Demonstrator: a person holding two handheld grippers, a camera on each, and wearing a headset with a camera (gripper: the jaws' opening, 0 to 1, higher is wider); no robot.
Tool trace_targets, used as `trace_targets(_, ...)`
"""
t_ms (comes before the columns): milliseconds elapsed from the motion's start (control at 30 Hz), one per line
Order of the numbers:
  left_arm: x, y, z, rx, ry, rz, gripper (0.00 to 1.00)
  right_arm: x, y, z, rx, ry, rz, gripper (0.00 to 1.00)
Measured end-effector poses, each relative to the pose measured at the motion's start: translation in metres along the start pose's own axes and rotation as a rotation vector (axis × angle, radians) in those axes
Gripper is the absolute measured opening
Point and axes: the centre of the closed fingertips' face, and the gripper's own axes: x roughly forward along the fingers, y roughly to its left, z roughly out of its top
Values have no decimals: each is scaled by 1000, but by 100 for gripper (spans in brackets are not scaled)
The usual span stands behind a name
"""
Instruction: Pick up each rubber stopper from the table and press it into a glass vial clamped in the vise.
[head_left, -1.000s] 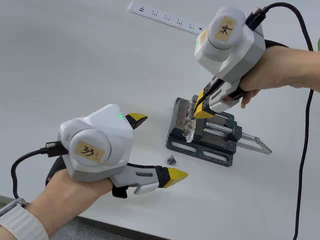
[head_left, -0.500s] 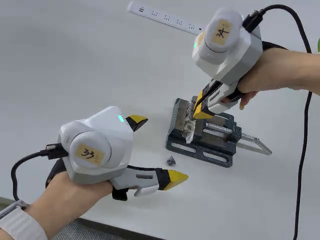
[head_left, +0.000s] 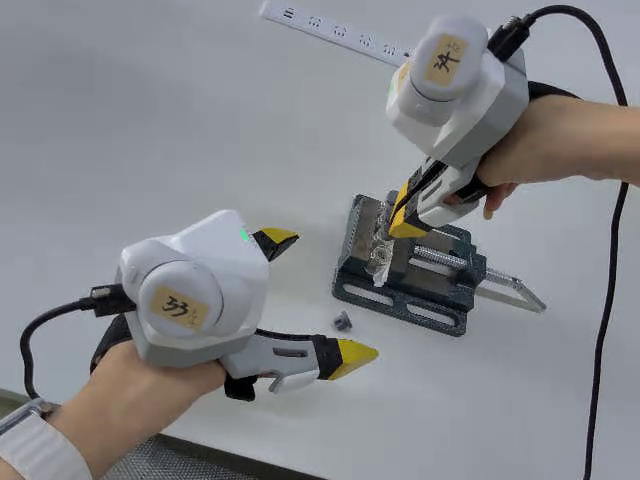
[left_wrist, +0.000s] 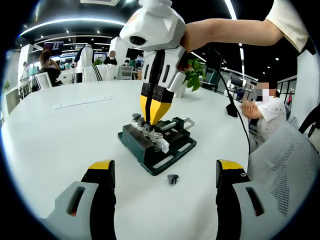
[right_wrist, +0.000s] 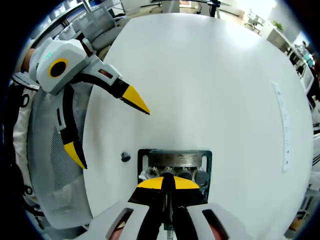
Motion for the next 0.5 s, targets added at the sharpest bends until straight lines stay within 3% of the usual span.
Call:
trace_targets(267, 1, 0, 0, -3, -3, 1, 81, 3, -3, -2, -12, 53, -19, 0)
trace_targets(500, 2, 1, 1, -9, -6, 2, 81, 1, -2, -2, 20, 47, -14, 0)
